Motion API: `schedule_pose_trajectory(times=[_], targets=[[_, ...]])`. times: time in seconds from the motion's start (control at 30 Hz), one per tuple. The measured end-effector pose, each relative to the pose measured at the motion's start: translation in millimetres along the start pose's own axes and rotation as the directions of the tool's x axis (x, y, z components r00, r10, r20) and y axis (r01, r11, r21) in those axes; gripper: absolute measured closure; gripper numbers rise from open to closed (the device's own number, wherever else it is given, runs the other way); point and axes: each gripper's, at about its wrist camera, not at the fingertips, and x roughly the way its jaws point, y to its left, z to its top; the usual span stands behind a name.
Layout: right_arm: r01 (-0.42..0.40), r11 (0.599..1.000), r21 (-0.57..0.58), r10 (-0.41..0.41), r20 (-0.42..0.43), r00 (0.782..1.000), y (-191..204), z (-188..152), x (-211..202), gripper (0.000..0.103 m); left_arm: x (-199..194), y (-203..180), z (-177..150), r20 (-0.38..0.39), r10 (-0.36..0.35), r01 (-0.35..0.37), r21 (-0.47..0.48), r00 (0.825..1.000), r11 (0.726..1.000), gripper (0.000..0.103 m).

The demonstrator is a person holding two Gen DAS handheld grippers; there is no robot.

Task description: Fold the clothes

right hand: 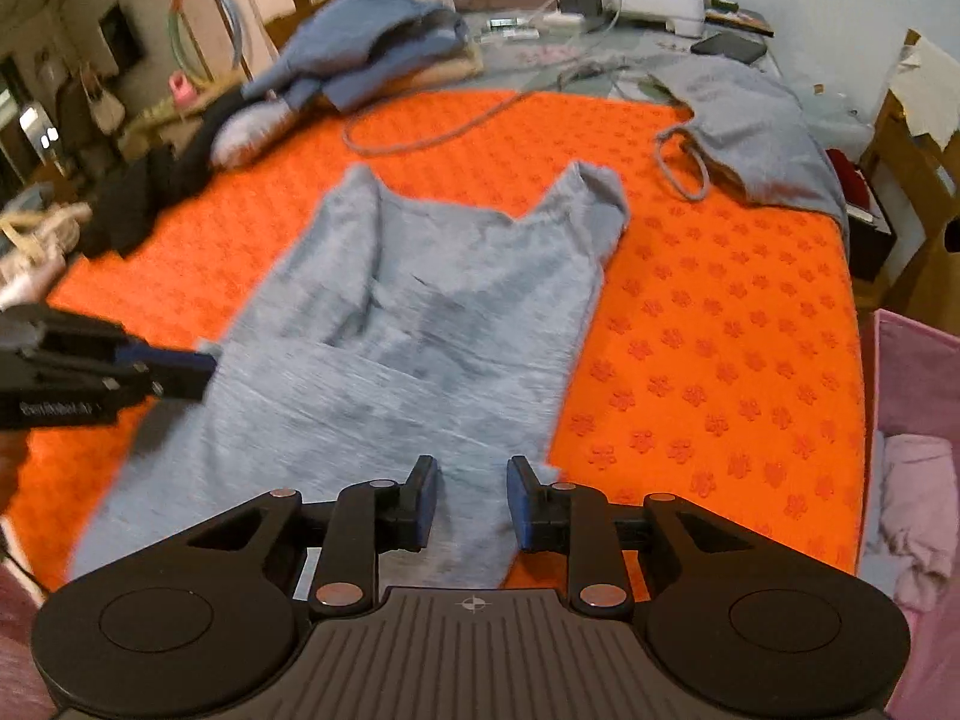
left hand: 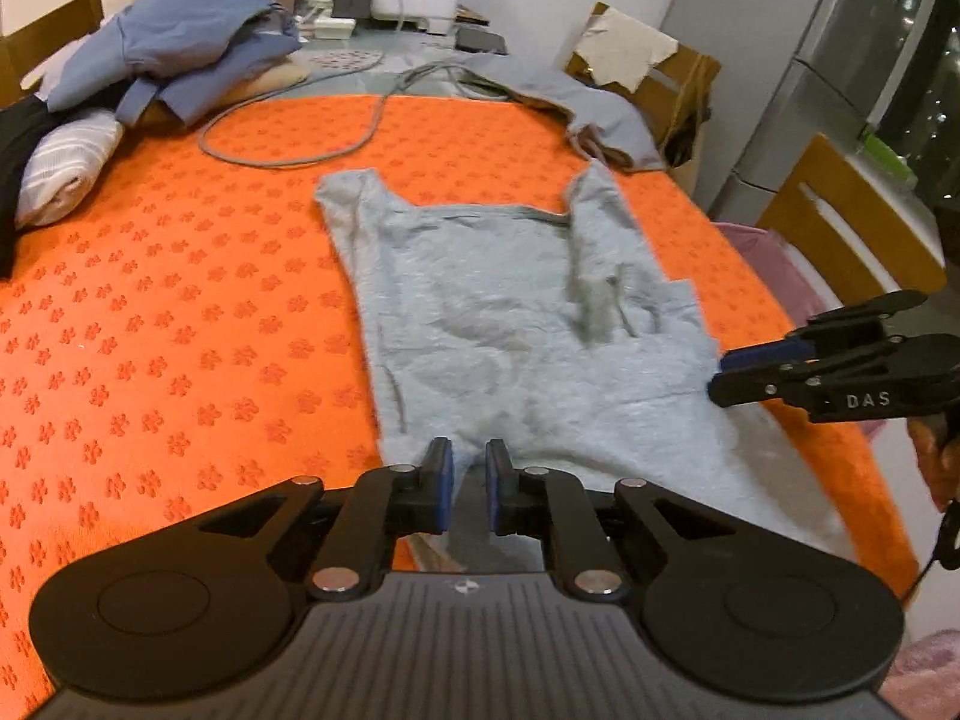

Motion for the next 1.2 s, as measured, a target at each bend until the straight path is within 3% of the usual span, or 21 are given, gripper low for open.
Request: schedule_pose_trajectory(times=[0.2,0.37,0.53,0.73,0.87,1.2], targets=[[0.035,0.998,-0.047,-0.034,0.03,0.999,-3.2,-0.2,-19.1,0.075,-20.7,18.7,6.3,0.03,0.026,-0.024,-0.039,0.999,0.999,0.088],[-0.004,0.987,-0.162,0.015,0.068,0.998,5.7,-18.0,-55.4,0.074,-59.9,15.6,-2.4,0.054,0.044,-0.048,0.071,0.998,0.996,0.084],[-0.054,0.957,-0.287,0.067,0.038,0.997,27.7,-46.7,-79.8,0.073,-92.9,-3.0,-27.1,0.025,-0.015,0.01,0.186,1.0,0.983,0.077],[-0.108,0.965,-0.241,0.106,-0.02,0.994,42.3,-82.2,-84.8,0.073,-102.6,-21.5,-71.9,-0.1,-0.108,0.124,0.175,0.989,0.977,0.075],[-0.126,0.974,-0.188,0.122,-0.032,0.992,45.7,-96.2,-82.7,0.073,-96.9,-27.5,-94.8,-0.152,-0.111,0.134,0.15,0.982,0.98,0.075],[-0.153,0.985,-0.082,0.149,-0.055,0.987,39.5,-106.6,-72.4,0.069,-82.2,-27.2,-99.5,-0.185,-0.15,0.161,0.045,0.971,0.986,0.075]])
